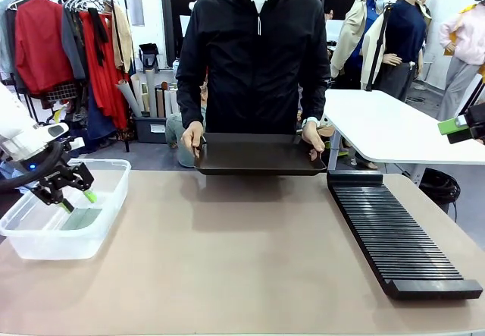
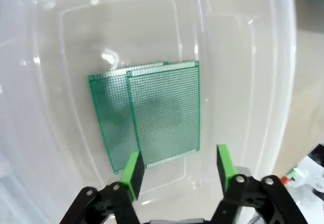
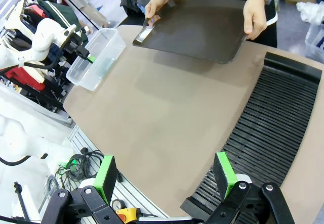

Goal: Sort PCBs into racks and boxes based on the side picked up.
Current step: If the short side of the Blank PCB is picked up, insert it into the PCB Rack ; if the long side is picked up, place it in the Organizing box.

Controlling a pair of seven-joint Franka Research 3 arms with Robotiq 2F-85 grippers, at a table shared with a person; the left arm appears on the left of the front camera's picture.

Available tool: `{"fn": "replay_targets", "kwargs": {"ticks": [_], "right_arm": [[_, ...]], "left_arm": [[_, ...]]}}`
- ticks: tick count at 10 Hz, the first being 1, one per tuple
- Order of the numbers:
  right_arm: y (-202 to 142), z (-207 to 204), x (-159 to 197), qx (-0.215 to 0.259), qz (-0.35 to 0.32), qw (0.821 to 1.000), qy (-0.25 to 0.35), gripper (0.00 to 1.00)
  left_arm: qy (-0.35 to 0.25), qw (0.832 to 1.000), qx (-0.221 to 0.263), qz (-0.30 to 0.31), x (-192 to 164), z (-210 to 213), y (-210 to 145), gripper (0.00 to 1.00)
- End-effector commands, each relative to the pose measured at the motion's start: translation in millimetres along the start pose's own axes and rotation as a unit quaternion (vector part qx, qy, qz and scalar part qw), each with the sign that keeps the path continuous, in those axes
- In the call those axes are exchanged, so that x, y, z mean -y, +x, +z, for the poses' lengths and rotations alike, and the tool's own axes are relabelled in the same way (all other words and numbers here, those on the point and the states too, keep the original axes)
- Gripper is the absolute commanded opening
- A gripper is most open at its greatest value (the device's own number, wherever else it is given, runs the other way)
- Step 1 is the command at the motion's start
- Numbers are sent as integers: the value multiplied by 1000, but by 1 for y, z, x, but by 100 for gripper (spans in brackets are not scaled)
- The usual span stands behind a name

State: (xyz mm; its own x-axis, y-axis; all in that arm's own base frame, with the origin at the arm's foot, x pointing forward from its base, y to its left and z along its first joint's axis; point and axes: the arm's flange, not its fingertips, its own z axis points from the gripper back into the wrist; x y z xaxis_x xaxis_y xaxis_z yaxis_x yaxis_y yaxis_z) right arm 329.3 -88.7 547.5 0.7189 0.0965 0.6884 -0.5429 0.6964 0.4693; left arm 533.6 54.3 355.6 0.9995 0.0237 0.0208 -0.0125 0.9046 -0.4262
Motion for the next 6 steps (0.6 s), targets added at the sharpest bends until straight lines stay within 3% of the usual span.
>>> {"fn": "replay_targets", "kwargs": {"ticks": [1,6], "right_arm": [[2,-2,1,14,7,1000,10,100],[2,-2,1,14,7,1000,10,100]], "left_arm": [[54,998,-11,12,19,26,-2,100],[85,996,-18,17,49,48,-4,100]]}}
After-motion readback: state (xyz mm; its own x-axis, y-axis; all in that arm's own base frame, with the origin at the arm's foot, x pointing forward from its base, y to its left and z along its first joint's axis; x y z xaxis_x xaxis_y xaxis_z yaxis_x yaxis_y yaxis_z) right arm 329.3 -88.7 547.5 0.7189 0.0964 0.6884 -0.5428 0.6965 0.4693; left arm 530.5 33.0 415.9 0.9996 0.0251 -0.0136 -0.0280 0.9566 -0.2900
